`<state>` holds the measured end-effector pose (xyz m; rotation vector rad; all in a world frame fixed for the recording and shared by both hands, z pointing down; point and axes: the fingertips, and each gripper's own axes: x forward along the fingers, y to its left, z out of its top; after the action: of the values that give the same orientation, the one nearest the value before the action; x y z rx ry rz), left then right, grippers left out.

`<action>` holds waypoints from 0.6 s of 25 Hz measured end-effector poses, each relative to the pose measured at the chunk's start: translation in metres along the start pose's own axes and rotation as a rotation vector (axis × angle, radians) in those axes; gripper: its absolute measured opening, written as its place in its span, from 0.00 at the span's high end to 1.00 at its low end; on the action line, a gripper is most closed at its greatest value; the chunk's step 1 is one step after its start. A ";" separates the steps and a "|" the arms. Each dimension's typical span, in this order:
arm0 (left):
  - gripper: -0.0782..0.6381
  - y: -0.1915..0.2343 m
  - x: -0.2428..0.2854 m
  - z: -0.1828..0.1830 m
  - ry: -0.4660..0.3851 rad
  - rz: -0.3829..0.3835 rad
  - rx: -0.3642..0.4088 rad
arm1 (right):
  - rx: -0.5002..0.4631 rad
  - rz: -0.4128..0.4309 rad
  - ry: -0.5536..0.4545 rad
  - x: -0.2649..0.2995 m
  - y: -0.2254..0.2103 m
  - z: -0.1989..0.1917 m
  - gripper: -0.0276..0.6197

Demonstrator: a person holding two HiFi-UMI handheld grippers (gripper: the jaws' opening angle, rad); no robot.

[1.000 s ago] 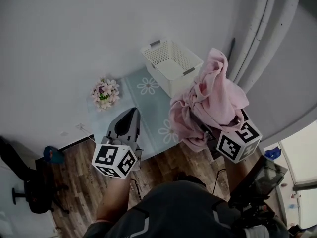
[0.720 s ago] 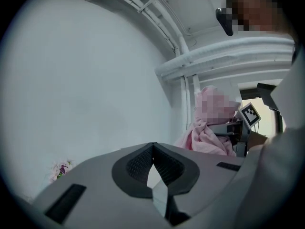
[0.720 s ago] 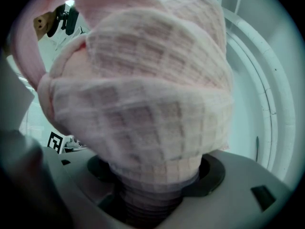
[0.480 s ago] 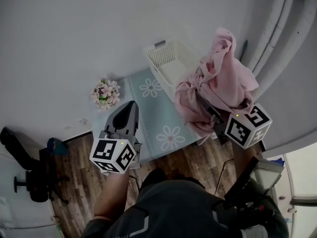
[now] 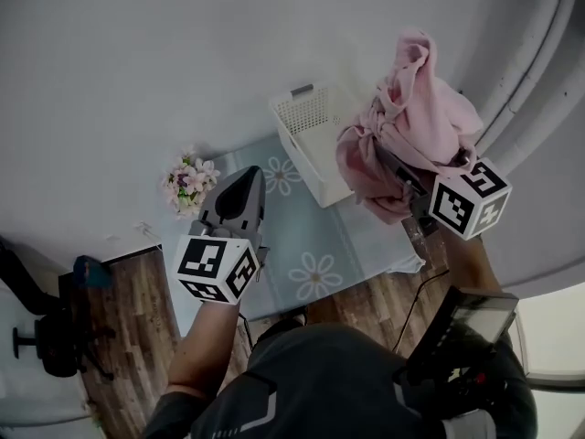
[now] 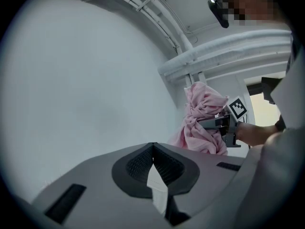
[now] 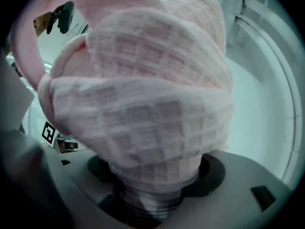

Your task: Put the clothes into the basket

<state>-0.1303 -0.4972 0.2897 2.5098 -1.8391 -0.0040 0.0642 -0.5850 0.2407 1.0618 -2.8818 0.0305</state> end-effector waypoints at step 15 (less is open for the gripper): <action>0.88 0.045 0.074 -0.020 0.060 -0.020 0.058 | -0.225 0.184 0.167 0.128 -0.039 -0.045 0.40</action>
<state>-0.1503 -0.5807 0.3124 2.5361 -1.8181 0.1255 -0.0052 -0.6960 0.2946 0.7190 -2.7415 -0.1816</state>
